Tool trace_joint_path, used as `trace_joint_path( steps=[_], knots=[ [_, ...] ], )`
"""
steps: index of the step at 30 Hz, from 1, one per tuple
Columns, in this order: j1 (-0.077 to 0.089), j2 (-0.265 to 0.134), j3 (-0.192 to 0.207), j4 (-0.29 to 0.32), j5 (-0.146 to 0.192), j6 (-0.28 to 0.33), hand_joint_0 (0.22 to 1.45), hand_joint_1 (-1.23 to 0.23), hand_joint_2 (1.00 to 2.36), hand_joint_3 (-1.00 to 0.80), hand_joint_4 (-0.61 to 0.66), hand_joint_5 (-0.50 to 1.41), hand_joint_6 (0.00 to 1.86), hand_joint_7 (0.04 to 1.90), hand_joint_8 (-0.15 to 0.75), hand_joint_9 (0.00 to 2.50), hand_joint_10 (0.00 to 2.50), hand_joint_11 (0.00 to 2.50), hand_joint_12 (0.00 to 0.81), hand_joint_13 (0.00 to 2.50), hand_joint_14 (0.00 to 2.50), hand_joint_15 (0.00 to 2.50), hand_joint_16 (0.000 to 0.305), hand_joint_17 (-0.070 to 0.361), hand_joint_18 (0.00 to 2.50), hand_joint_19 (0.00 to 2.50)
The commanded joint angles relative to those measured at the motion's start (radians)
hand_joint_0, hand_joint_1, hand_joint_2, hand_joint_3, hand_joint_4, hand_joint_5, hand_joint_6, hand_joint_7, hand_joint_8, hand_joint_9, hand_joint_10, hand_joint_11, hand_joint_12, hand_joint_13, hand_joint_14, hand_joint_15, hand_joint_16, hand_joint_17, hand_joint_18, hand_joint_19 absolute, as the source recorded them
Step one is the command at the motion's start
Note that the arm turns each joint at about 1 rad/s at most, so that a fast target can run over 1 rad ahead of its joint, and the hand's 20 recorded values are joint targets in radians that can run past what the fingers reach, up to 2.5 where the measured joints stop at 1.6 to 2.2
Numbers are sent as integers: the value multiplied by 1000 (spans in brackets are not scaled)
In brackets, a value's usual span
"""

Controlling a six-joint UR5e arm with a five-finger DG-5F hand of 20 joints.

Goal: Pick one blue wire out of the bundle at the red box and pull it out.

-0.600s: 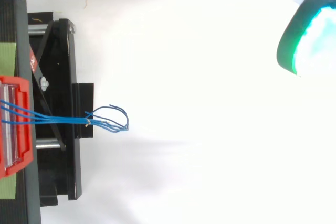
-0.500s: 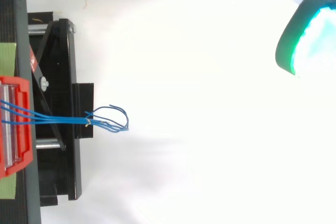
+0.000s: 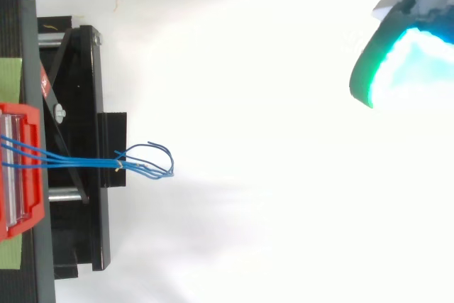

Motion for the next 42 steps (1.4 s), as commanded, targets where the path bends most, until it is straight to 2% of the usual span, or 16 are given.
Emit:
trace_joint_path(
  steps=[1,3,7,11,15,18,19,21,22,28,31,33,35,36,40,42],
  knots=[
    [4,-37,0,3,12,3,516,-422,1007,-433,386,-177,503,828,384,643,5,181,472,358,2,86,64,145,466,240],
    [4,-70,0,11,10,10,516,-422,1007,-434,387,-177,503,833,386,642,5,192,472,359,3,89,64,145,466,248],
    [4,-112,1,46,12,15,517,-422,1006,-433,384,-175,503,831,386,646,7,188,473,361,2,89,65,145,469,254],
    [4,-155,1,112,30,39,516,-422,1007,-432,387,-172,503,836,386,650,5,183,472,363,2,91,65,146,475,257],
    [5,-171,1,132,47,39,516,-423,1007,-431,391,-170,503,836,387,653,5,195,472,364,2,87,64,145,478,262],
    [8,-195,0,152,78,33,517,-423,1007,-434,392,-169,503,839,386,654,5,196,473,364,2,93,64,145,480,262],
    [8,-214,3,169,93,39,516,-423,1008,-431,393,-168,503,840,385,654,5,189,473,365,2,91,64,145,480,254],
    [8,-221,3,183,105,44,517,-423,1006,-433,393,-167,503,837,386,656,5,197,473,365,4,90,65,145,482,262],
    [8,-236,4,199,115,44,516,-423,1007,-432,397,-167,503,837,386,657,5,198,473,366,2,91,65,145,481,261],
    [8,-280,23,252,124,23,517,-424,1006,-431,398,-166,503,839,386,659,5,191,473,369,2,89,65,145,483,261],
    [10,-288,26,264,128,3,517,-424,1006,-432,399,-165,503,838,386,661,5,200,474,372,2,89,65,145,484,269],
    [10,-317,33,284,150,-28,517,-423,1006,-432,402,-165,503,839,388,662,5,199,474,373,2,93,65,146,486,269],
    [10,-325,41,288,153,-28,516,-423,1007,-433,399,-165,503,843,388,664,5,192,474,373,2,93,65,146,487,269],
    [10,-366,67,299,153,-25,517,-423,1006,-434,402,-164,503,840,390,664,5,194,474,374,3,93,65,146,486,269],
    [5,-429,125,291,148,6,518,-423,1006,-436,399,-164,503,844,389,667,5,200,474,375,3,93,65,146,487,276],
    [8,-454,153,288,145,15,517,-423,1006,-434,400,-164,503,846,388,667,5,201,475,376,2,97,65,146,488,269]
  ],
)
